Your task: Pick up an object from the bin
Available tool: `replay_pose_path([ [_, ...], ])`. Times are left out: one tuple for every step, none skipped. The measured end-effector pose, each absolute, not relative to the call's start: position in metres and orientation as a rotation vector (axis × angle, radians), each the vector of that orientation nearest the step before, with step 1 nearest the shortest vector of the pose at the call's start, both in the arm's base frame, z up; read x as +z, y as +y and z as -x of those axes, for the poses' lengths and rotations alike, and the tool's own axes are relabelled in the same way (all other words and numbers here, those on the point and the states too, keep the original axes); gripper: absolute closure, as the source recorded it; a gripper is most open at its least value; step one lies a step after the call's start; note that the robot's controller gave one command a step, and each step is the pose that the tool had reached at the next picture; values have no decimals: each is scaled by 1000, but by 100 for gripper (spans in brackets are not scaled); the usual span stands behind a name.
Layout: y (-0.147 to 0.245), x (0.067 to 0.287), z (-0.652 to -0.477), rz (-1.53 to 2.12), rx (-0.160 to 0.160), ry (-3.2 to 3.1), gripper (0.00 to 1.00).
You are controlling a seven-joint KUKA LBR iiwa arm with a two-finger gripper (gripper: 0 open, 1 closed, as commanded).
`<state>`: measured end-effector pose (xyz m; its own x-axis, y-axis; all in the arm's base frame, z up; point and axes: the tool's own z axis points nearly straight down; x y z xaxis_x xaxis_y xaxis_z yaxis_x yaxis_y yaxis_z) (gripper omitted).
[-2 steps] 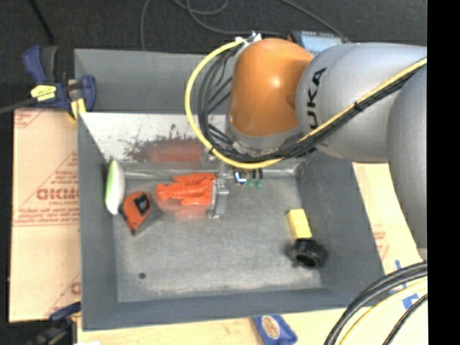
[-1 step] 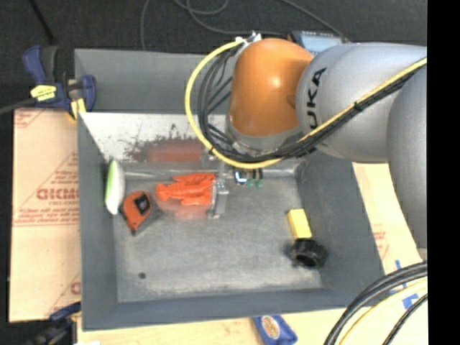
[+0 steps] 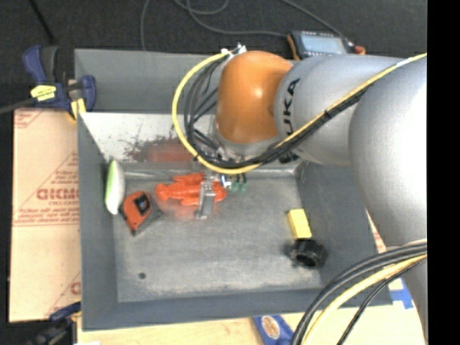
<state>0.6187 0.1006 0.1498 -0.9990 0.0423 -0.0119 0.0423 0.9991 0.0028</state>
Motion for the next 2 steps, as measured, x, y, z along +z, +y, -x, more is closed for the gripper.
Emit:
replay_pose_path([
  [86,89,-635,-95,3,3134,0],
  [96,81,-633,-333,4,3106,100],
])
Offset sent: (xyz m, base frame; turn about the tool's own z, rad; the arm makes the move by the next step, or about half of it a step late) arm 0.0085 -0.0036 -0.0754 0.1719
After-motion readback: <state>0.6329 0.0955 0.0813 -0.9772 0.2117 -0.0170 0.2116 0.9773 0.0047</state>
